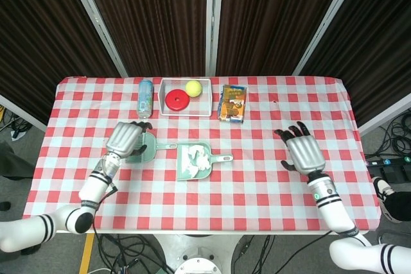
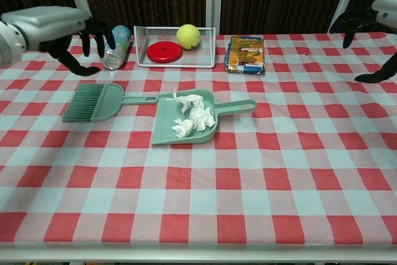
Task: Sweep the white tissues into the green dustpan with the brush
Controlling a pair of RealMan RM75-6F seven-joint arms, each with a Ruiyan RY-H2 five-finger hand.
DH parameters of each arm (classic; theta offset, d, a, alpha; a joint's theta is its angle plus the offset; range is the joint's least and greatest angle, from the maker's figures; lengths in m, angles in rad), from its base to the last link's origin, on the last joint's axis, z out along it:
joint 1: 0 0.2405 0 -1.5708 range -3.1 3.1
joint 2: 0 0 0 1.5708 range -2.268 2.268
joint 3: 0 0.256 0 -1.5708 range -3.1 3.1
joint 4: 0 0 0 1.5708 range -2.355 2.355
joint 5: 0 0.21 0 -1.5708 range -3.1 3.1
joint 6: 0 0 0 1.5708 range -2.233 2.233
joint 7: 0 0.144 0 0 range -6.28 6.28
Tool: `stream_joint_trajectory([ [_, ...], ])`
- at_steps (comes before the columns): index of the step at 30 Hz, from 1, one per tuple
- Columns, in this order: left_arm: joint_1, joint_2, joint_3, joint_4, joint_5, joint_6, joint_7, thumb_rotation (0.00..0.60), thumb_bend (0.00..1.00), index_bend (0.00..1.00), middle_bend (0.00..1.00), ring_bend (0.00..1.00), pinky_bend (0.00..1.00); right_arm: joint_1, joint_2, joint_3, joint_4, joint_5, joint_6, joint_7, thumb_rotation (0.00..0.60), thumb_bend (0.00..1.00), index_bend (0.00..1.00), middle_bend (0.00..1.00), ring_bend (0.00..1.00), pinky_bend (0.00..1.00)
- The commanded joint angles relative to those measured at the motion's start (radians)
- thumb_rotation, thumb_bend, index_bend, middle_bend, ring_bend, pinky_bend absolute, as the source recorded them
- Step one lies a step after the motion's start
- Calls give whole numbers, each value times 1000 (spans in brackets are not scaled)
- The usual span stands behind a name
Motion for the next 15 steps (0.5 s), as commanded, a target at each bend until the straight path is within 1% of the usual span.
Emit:
stream_joint_trajectory([
  [1, 117, 106, 14, -63, 93, 145, -138, 600, 257, 295, 369, 397, 631, -60, 60, -26, 5, -53, 35, 79, 600, 118, 195, 286, 105, 80],
  [4, 196, 143, 41, -49, 137, 244, -199, 600, 213, 294, 367, 365, 555, -109, 100, -42, 20, -100, 64, 163, 600, 133, 156, 235, 36, 47],
  [6, 246, 169, 71, -29, 169, 296, -222, 600, 182, 291, 356, 316, 461, -147, 124, -55, 35, -136, 91, 221, 600, 138, 121, 201, 7, 26],
  [8, 293, 191, 101, -8, 196, 341, -233, 600, 160, 282, 332, 270, 383, -183, 142, -65, 52, -170, 123, 275, 600, 139, 79, 163, 0, 9],
  [10, 333, 201, 120, 8, 208, 379, -242, 600, 143, 272, 299, 230, 318, -214, 153, -69, 66, -195, 155, 317, 600, 138, 46, 139, 0, 1],
  [12, 378, 205, 138, 26, 227, 424, -276, 600, 138, 270, 286, 214, 289, -250, 163, -76, 81, -232, 198, 365, 600, 139, 21, 126, 0, 0],
  [15, 437, 217, 170, 37, 246, 464, -305, 600, 137, 270, 283, 210, 268, -303, 173, -89, 98, -281, 258, 422, 600, 139, 11, 125, 0, 0],
])
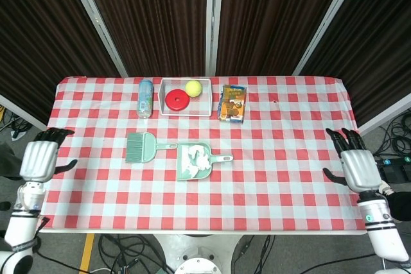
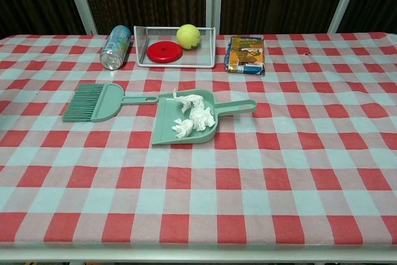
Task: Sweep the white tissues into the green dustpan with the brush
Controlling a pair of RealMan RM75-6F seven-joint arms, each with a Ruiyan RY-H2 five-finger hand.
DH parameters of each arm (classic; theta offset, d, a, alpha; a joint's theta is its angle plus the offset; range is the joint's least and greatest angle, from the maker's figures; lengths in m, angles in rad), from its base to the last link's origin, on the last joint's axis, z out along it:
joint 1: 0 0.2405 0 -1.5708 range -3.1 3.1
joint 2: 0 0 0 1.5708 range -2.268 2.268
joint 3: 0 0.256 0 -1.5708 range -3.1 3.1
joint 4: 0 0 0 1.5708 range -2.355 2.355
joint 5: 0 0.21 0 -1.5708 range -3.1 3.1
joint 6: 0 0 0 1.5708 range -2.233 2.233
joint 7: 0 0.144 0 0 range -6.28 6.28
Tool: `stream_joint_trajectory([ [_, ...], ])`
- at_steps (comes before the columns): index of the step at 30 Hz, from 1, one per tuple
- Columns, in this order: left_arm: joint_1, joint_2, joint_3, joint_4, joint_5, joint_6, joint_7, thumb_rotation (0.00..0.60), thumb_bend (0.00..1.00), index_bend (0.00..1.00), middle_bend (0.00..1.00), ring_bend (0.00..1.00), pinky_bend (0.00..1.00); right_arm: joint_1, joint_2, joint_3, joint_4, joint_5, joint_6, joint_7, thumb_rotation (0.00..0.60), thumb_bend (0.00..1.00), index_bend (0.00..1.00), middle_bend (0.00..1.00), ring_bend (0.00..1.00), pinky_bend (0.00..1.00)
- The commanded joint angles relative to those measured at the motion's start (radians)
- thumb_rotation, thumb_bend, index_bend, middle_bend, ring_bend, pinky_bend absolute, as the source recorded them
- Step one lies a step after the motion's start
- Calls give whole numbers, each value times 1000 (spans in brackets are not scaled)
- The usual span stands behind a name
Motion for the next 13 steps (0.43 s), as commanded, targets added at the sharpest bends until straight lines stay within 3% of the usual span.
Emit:
stream_joint_trajectory([
  [1, 73, 23, 47, 21, 33, 53, -35, 600, 137, 270, 283, 210, 264, -73, 21, -22, 31, -65, 80, 69, 600, 139, 11, 125, 0, 0],
  [6, 152, 42, 89, -21, 51, 100, -16, 600, 138, 270, 283, 209, 262, -154, 14, -42, 43, -109, 158, 92, 600, 141, 10, 129, 0, 0],
  [13, 200, 39, 86, -45, 72, 135, -16, 600, 138, 270, 283, 210, 262, -197, 5, -41, 58, -161, 186, 132, 600, 145, 10, 144, 0, 0],
])
